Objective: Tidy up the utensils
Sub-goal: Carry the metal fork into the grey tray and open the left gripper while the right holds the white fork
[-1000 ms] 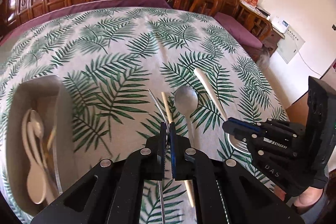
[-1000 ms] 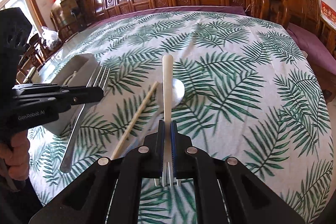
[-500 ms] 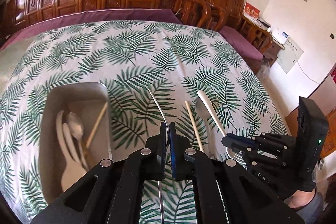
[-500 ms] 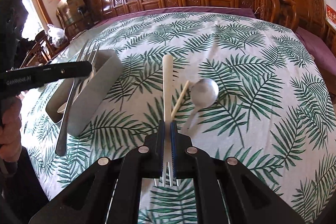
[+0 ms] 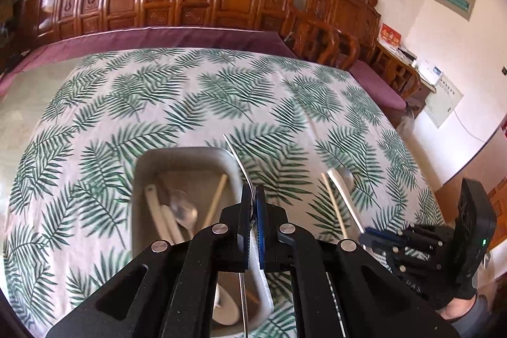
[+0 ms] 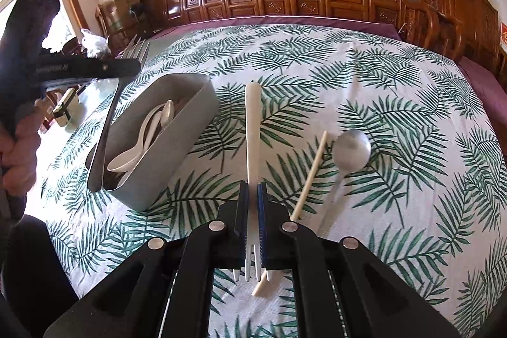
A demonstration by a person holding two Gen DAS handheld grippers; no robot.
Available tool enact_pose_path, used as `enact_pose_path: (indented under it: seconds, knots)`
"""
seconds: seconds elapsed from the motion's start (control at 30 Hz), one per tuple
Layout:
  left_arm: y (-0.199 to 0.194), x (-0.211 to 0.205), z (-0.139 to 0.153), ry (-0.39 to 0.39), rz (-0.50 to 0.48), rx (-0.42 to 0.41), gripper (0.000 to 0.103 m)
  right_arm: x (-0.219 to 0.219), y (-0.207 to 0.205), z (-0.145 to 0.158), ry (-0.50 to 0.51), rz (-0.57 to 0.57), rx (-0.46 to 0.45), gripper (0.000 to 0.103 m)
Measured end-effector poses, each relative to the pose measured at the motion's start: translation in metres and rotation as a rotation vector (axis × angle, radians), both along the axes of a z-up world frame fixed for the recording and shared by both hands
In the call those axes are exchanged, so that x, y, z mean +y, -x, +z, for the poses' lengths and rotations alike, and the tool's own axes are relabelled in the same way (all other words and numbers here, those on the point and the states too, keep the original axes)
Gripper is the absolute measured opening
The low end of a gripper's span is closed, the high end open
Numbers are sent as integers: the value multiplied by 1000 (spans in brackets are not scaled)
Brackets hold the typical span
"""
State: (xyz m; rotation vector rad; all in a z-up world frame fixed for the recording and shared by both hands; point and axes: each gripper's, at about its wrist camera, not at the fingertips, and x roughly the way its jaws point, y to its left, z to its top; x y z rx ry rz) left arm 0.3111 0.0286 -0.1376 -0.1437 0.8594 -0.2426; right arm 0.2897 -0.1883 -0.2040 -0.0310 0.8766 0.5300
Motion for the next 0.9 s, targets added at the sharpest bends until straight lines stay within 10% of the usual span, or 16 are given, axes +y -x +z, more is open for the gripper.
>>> enact_pose_path:
  seconds: [0.9]
  knots:
    - [-33, 24, -60, -8, 55, 125, 3, 16, 5, 1, 4, 10, -13, 7]
